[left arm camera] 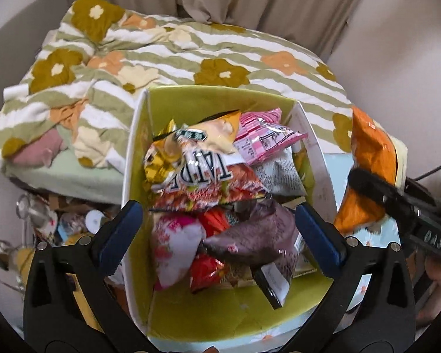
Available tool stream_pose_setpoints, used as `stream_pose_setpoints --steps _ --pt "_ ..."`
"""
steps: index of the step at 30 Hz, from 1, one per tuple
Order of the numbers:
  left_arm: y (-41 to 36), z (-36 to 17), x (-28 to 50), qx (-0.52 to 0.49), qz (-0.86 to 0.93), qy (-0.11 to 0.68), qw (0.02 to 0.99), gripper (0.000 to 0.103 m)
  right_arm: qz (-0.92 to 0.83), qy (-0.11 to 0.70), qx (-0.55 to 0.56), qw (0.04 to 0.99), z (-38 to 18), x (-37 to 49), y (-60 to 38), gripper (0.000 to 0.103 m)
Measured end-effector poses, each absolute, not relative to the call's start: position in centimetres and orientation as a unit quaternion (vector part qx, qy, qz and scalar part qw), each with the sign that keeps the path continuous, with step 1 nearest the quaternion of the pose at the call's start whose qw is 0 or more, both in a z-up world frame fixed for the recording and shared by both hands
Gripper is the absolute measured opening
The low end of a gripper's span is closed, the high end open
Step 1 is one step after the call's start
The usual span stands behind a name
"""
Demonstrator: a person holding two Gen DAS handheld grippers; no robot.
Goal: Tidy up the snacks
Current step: 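Open the left tool to drop the yellow barbecue bag into the box, then open the right tool to drop the cream-orange bag into the box, then move both open tools back over the last two bags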
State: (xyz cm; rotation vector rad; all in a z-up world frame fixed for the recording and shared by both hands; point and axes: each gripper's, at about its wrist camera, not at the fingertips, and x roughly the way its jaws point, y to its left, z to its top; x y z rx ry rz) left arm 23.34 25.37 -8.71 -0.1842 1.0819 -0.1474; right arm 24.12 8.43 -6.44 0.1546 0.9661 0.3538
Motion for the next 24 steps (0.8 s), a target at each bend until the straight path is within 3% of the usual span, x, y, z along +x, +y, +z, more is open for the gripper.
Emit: stream_pose_setpoints --steps 11,12,14,16,24 --pt "26.3 -8.9 22.2 -0.105 -0.041 0.508 0.854 0.103 0.202 0.449 0.041 0.869 -7.5 27.6 11.4 0.066" --pt "26.3 -9.0 22.2 -0.103 -0.038 0.507 0.855 0.103 0.195 0.448 0.037 0.872 -8.0 27.8 11.6 0.068" --pt "26.2 -9.3 22.2 -0.1 -0.034 0.509 0.854 0.103 0.186 0.445 0.037 0.875 -8.7 27.8 11.7 0.089" --pt "26.4 -9.8 22.1 -0.1 -0.032 0.513 0.852 0.103 0.189 0.442 0.044 0.876 -9.1 27.5 11.5 0.1" --pt "26.2 -10.8 21.7 -0.106 -0.039 0.523 0.845 0.103 0.181 0.437 0.04 0.88 -9.3 26.0 10.6 0.1"
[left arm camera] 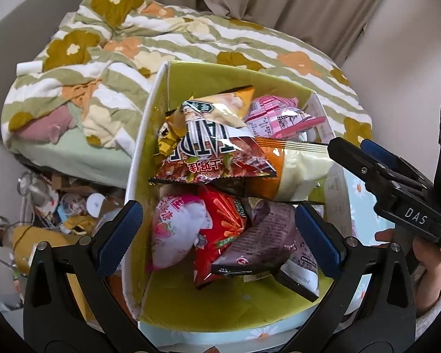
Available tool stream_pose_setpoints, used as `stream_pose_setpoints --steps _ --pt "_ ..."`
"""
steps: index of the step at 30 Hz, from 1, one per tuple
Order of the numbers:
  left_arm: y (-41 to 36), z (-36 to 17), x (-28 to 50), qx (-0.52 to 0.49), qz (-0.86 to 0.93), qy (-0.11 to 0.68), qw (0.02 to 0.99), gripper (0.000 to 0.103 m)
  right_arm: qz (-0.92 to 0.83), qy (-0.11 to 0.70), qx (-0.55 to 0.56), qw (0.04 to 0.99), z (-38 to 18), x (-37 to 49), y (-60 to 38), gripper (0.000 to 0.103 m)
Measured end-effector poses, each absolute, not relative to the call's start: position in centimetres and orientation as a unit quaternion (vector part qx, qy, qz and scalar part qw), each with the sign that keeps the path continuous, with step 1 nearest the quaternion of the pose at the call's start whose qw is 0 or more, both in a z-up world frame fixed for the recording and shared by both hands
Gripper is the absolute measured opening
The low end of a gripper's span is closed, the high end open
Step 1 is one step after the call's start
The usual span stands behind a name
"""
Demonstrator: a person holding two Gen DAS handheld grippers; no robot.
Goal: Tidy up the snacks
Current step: 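Move both open tools back over the last two bags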
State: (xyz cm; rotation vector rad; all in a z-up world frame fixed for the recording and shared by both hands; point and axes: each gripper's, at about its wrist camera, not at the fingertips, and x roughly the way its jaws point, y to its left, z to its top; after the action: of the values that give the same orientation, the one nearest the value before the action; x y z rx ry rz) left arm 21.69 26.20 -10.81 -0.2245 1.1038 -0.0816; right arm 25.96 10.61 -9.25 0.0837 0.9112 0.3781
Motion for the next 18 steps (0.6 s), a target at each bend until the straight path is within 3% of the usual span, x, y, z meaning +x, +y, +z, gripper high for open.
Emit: stream_pose_setpoints --steps 18 --pt "21.7 -5.4 19.1 -0.041 -0.068 0.488 0.869 0.103 0.148 0.429 0.087 0.887 -4.2 20.3 5.8 0.1"
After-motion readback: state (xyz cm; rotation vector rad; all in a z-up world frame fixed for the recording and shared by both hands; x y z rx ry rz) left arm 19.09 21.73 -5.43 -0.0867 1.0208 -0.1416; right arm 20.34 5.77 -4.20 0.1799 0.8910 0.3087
